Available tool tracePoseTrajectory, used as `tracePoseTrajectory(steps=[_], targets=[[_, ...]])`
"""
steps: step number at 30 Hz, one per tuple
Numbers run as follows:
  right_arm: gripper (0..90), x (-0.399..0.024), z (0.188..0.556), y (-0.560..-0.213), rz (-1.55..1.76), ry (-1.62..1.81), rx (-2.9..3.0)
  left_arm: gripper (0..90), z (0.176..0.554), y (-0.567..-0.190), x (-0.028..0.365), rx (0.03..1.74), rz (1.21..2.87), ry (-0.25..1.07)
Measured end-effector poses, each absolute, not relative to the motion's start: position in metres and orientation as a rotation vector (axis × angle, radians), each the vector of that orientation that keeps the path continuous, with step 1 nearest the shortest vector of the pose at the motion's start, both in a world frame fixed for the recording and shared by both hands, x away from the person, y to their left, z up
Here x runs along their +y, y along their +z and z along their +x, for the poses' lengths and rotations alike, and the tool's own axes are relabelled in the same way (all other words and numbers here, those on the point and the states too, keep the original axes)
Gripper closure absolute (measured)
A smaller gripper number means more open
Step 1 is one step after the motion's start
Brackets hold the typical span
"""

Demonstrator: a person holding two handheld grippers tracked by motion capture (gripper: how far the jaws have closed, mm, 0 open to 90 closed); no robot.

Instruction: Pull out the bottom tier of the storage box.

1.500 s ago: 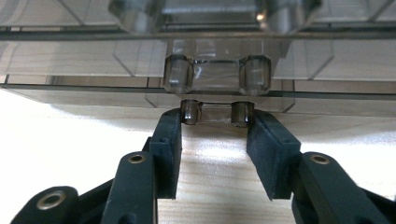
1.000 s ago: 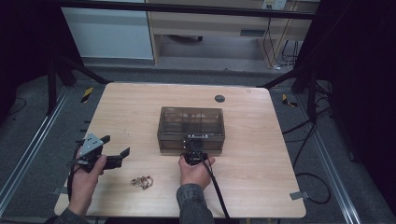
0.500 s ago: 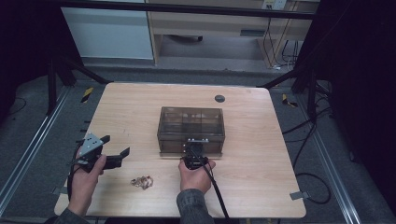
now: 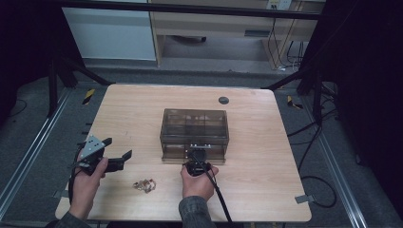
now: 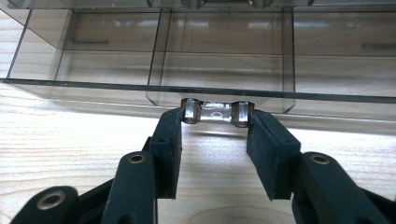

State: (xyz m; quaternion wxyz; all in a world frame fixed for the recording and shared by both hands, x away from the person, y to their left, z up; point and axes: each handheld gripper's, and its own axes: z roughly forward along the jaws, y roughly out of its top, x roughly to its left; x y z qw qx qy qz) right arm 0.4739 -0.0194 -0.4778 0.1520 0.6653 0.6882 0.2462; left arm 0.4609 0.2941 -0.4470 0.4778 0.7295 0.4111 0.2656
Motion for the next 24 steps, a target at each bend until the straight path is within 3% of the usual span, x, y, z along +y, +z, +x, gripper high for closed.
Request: tracePoseTrajectory(steps=[15,20,24], targets=[[55.3,-0.0191,0.4711,-0.4795,1.892,0.709,1.971,4.6,0.4609,-0.4474,0.2939,1.013,1.783,0.649],[42.5,-0.0178,0.4697,-0.4771,1.882,0.719,1.975,4.1,0.4611,-0.4475,0.2946,1.019,1.78,0.65],[37.2,-0.0164,0.4667,-0.4731,1.868,0.726,1.982,4.1,0.4609,-0.4475,0.2942,1.016,1.783,0.648]])
